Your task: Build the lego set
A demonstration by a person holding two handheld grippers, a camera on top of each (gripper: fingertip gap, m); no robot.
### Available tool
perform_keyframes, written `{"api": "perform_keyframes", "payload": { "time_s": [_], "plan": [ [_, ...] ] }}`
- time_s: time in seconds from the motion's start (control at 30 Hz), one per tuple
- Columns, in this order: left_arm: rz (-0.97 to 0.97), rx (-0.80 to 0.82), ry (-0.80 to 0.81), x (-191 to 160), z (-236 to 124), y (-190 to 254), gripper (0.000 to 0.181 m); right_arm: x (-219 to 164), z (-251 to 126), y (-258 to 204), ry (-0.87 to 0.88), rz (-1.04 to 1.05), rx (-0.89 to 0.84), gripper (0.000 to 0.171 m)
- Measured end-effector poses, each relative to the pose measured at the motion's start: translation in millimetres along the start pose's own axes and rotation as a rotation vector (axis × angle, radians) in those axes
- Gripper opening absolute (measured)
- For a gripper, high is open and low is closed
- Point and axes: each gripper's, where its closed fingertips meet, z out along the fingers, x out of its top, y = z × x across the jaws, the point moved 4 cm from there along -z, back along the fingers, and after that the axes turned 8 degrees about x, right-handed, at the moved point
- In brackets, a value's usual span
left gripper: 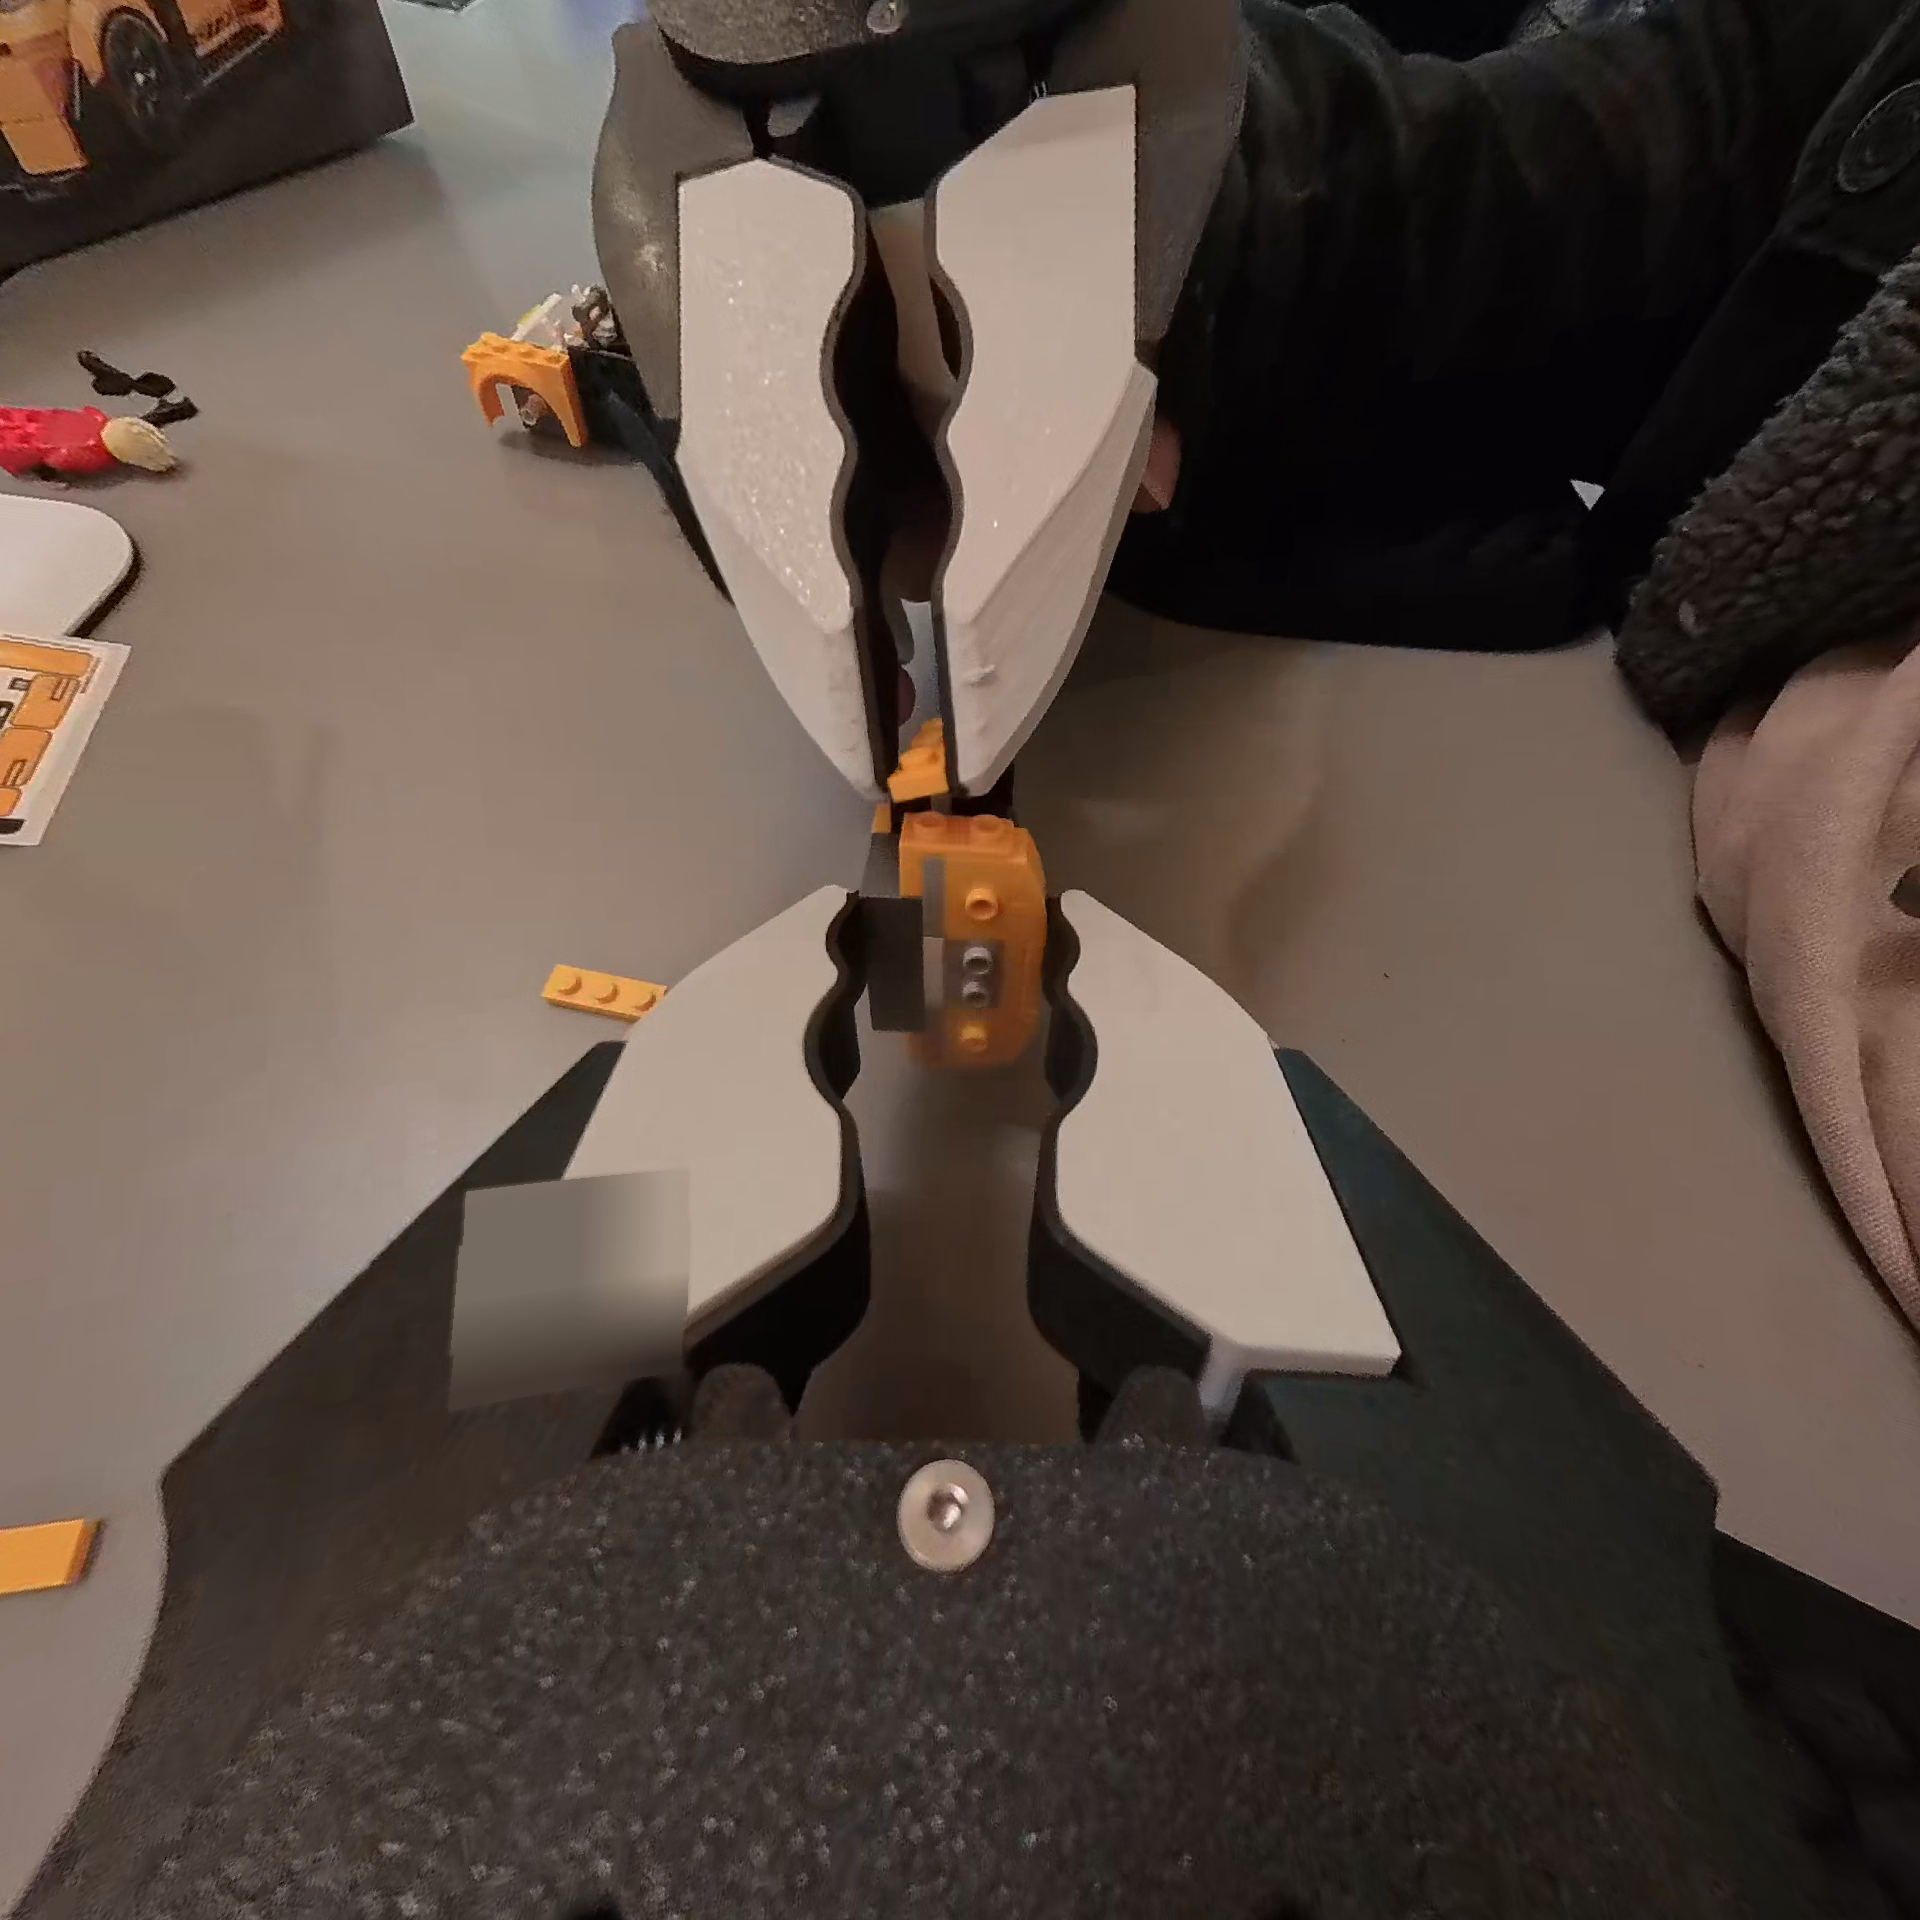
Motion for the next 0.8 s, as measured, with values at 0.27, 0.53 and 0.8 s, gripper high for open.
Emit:
{"api": "perform_keyframes", "payload": {
  "time_s": [0.27,0.53,0.8],
  "plan": [
    [-0.009,-0.017,-0.092,-9.5,4.9,2.5,0.032,2.6,-10.7,4.1,0.002,0.018,-0.022,0.008],
    [-0.001,-0.015,-0.173,-20.1,4.3,2.9,0.035,0.6,-9.3,3.8,-0.012,0.021,-0.021,0.007],
    [-0.006,-0.028,-0.112,-13.2,-0.1,2.2,0.040,1.9,-5.9,1.7,-0.112,0.022,-0.037,0.007]
  ]
}}
